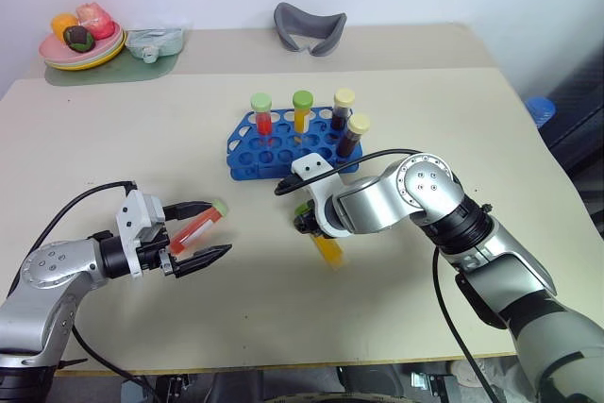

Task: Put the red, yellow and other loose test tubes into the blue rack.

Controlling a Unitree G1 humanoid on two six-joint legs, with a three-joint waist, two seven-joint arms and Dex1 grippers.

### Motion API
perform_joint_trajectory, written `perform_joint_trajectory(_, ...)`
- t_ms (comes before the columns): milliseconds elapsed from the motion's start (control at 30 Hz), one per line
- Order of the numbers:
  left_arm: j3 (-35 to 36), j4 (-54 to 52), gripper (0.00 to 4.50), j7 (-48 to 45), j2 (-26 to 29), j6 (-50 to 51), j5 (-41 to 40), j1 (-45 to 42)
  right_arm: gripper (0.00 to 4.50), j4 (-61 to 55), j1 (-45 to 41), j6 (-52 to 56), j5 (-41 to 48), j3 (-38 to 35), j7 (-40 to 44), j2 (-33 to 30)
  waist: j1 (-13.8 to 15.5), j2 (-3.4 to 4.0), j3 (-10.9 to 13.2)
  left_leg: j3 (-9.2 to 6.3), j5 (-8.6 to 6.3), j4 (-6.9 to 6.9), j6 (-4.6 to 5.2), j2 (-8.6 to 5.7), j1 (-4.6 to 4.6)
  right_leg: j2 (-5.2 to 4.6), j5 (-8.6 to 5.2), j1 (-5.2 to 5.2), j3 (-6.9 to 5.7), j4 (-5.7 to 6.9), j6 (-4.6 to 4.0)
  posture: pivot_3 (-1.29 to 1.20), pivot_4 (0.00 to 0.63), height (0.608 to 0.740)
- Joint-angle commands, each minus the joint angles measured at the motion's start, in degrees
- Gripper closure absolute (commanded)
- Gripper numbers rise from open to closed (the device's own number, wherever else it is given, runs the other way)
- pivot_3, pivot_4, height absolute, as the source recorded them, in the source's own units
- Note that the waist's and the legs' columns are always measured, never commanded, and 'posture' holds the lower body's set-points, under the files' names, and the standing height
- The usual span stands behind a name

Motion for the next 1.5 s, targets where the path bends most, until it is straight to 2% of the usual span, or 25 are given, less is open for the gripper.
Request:
perform_joint_trajectory(33, 0.27, -0.38, 0.00, -0.05, -0.24, -1.12, 0.10, -0.47, 2.16, -0.73, -1.76, -0.02, 0.69, -0.66, -0.24, 0.00, -0.01, 0.01, 0.00, 0.00, 0.00, 0.00, 0.00, 0.00, 0.00, 0.00, 0.00, 0.00, 0.00, 0.00, 0.00, 0.00, 0.150, 0.740)
perform_joint_trajectory(133, 0.16, -0.15, 0.00, -0.06, -0.35, -1.30, 0.19, -0.59, 2.16, -0.71, -1.90, 0.06, 0.69, -0.72, -0.04, -0.15, 0.00, 0.01, 0.01, 0.00, 0.00, 0.00, 0.00, 0.00, 0.00, 0.00, 0.00, 0.00, 0.00, 0.00, 0.00, 0.00, 0.150, 0.740)
perform_joint_trajectory(233, 0.18, 0.03, 0.00, -0.06, -0.47, -1.44, 0.27, -0.61, 2.88, -0.80, -1.69, -0.03, 0.69, -0.82, -0.13, -0.25, 0.00, 0.01, 0.01, 0.00, 0.00, 0.00, 0.00, 0.00, 0.00, 0.00, 0.00, 0.00, 0.00, -0.01, 0.00, 0.00, 0.150, 0.740)
perform_joint_trajectory(267, 0.22, 0.06, 0.00, -0.06, -0.50, -1.48, 0.26, -0.59, 3.43, -0.84, -1.68, -0.11, 0.69, -0.82, -0.30, -0.27, 0.00, 0.01, 0.01, 0.00, 0.00, 0.00, 0.00, 0.00, 0.00, 0.00, 0.00, -0.01, 0.00, -0.01, 0.00, 0.00, 0.150, 0.740)
perform_joint_trajectory(300, 0.26, 0.07, 0.00, -0.08, -0.52, -1.48, 0.27, -0.57, 3.67, -0.87, -1.80, -0.09, 0.69, -0.82, -0.28, -0.26, 0.00, 0.01, 0.01, 0.00, 0.00, -0.01, 0.00, 0.00, 0.00, 0.00, 0.00, -0.01, 0.00, -0.01, 0.00, 0.00, 0.150, 0.740)
perform_joint_trajectory(500, 0.44, 0.26, 0.00, -0.26, -0.72, -1.58, 0.47, -0.38, 3.68, -1.24, -3.03, 0.16, 0.69, -1.23, 1.21, -0.58, 0.00, 0.02, 0.01, 0.00, 0.00, -0.01, 0.00, 0.00, -0.01, 0.00, 0.00, -0.02, 0.00, -0.01, 0.00, 0.00, 0.150, 0.740)
perform_joint_trajectory(633, 0.61, 0.27, 0.00, -0.06, -0.83, -1.68, 0.56, -0.28, 3.68, -4.95, -7.19, -0.67, 0.68, -4.59, 8.38, -1.46, 0.00, 0.09, 0.06, 0.00, 0.00, -0.02, 0.00, 0.00, -0.03, 0.00, 0.00, -0.05, 0.00, -0.01, 0.00, 0.00, 0.150, 0.740)
perform_joint_trajectory(767, 1.30, 0.01, 0.00, 0.51, -1.16, -1.67, 0.41, 0.35, 3.68, -18.35, -8.05, -6.45, -19.19, -12.90, 28.50, -3.49, 0.20, 0.07, 0.05, -0.01, 0.00, -0.08, 0.00, 0.00, -0.10, 0.01, 0.00, -0.12, -0.01, -0.07, 0.00, 0.00, 0.150, 0.740)
perform_joint_trajectory(800, 1.39, -0.05, 0.00, 0.59, -1.20, -1.67, 0.36, 0.47, 3.68, -20.37, -7.30, -8.03, -23.11, -13.64, 31.67, -3.86, 0.22, 0.06, 0.04, -0.01, 0.00, -0.15, 0.00, 0.00, -0.10, 0.01, 0.00, -0.11, -0.02, -0.16, 0.00, 0.00, 0.150, 0.740)
perform_joint_trajectory(900, 1.95, -0.18, 0.00, 2.13, -2.42, -1.40, -0.31, 0.46, 3.68, -26.28, -2.26, -20.22, -46.33, -11.02, 42.60, -7.49, 0.45, -0.01, 0.00, -0.01, 0.00, -0.30, 0.00, -0.01, -0.10, -0.03, 0.00, -0.09, -0.06, -0.33, 0.00, 0.00, 0.150, 0.740)
perform_joint_trajectory(967, 1.71, -0.24, 0.00, 3.43, -3.65, -0.72, -0.98, -0.54, 3.68, -25.06, 2.60, -30.06, -58.85, -9.45, 47.85, -6.45, 0.40, -0.02, -0.01, -0.01, 0.01, -0.32, -0.01, -0.02, -0.10, -0.06, 0.00, -0.07, -0.07, -0.39, 0.00, 0.00, 0.150, 0.740)
perform_joint_trajectory(1100, 0.60, 0.26, 0.00, 4.90, -5.34, 0.11, -1.21, -2.87, 3.68, -18.45, 8.63, -44.76, -74.87, -9.02, 54.22, 0.20, -0.08, 0.00, 0.01, 0.02, 0.02, -0.33, -0.04, -0.02, -0.07, -0.04, 0.01, -0.11, -0.03, -0.29, 0.01, 0.00, 0.150, 0.740)
perform_joint_trajectory(1267, -0.82, 0.94, 0.00, 5.12, -6.22, 0.19, -0.77, -4.78, 3.68, -8.90, 12.66, -60.89, -87.62, -10.86, 59.89, 9.73, 0.03, 0.01, 0.01, 0.04, 0.04, -0.37, -0.07, -0.02, -0.02, -0.02, 0.01, -0.14, 0.01, -0.21, 0.00, 0.00, 0.150, 0.740)
perform_joint_trajectory(1500, 0.99, 1.75, 0.00, 6.03, -6.57, -0.84, -1.25, -4.48, 3.68, 0.70, 17.19, -73.55, -96.25, -12.00, 67.60, 17.64, 0.10, 0.00, 0.01, 0.05, 0.08, -0.38, -0.14, -0.03, -0.01, -0.05, 0.01, -0.10, 0.00, -0.22, 0.01, 0.00, 0.150, 0.740)
